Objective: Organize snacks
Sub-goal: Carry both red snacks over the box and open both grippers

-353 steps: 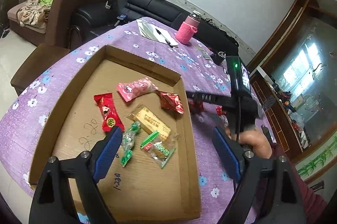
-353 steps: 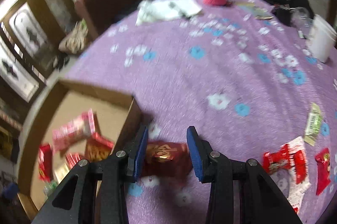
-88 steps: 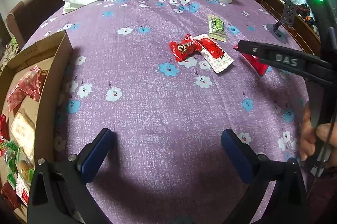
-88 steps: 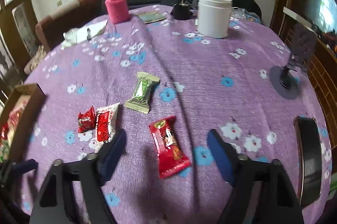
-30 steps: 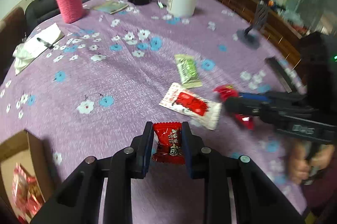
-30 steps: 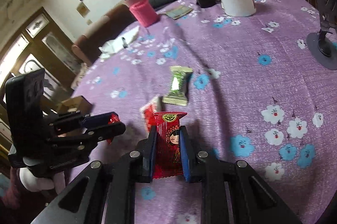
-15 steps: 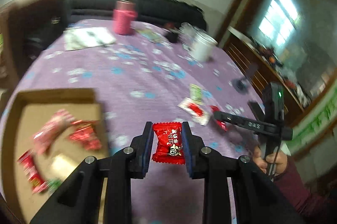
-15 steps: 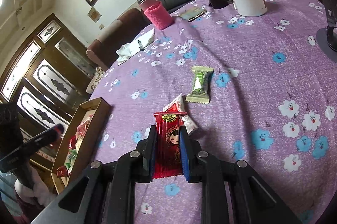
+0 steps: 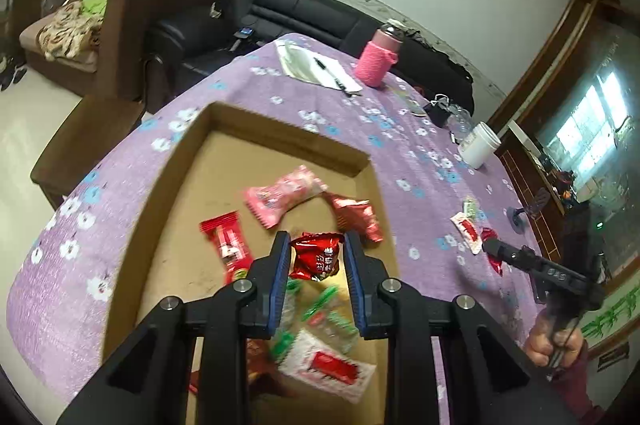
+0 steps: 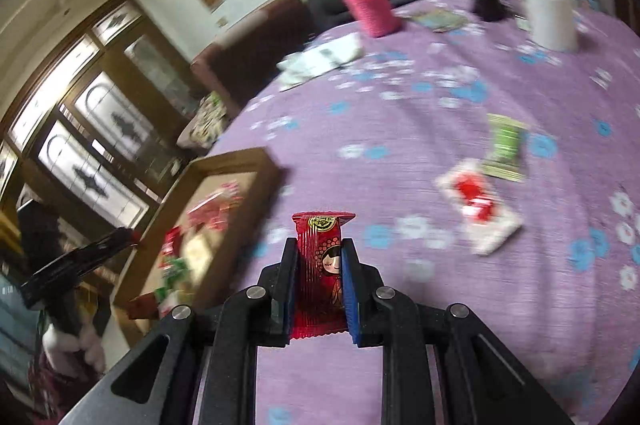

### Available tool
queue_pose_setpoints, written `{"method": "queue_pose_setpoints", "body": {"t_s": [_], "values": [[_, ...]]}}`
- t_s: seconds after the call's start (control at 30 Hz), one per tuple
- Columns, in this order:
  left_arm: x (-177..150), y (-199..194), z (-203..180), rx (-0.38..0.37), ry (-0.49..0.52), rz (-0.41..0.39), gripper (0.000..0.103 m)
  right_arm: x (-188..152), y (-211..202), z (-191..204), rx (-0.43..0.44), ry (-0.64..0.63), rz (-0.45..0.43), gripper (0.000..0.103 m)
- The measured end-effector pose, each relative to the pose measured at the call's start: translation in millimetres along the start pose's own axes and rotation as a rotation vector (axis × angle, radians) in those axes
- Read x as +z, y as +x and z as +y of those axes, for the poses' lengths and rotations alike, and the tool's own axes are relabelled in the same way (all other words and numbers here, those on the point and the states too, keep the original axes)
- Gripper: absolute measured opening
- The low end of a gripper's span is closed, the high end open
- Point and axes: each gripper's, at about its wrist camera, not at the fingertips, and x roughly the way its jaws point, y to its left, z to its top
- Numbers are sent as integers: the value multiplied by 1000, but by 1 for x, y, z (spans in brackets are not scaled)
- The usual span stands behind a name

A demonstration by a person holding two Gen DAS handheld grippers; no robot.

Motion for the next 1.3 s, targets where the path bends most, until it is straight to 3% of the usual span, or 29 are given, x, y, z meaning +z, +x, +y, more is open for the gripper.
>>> {"method": "queue_pose_setpoints", "body": {"t_s": [0.5, 0.6, 0.67, 0.73, 0.97, 1.13, 1.2, 1.3], "values": [[-3, -11, 64, 57, -148, -38, 26, 2, 115, 139, 86, -196, 209, 22], [-4, -14, 70, 60, -158, -45, 32, -1, 140, 156, 81, -222, 249, 22], [-4, -16, 71, 54, -166, -52, 46, -2, 152, 163, 77, -229, 269, 22], [-5, -19, 73, 40, -179, -60, 53, -2, 163, 168, 67, -237, 282, 22], [-6, -33, 62, -6, -161, -89, 62, 6, 186, 182, -9, -283, 287, 23], [-7, -42, 59, 17, -168, -102, 79, 13, 199, 179, -14, -246, 301, 23], [-7, -44, 57, 44, -170, -103, 82, 16, 192, 176, 3, -216, 282, 26], [-7, -46, 53, 64, -160, -111, 83, 23, 167, 174, 6, -207, 222, 44]]}}
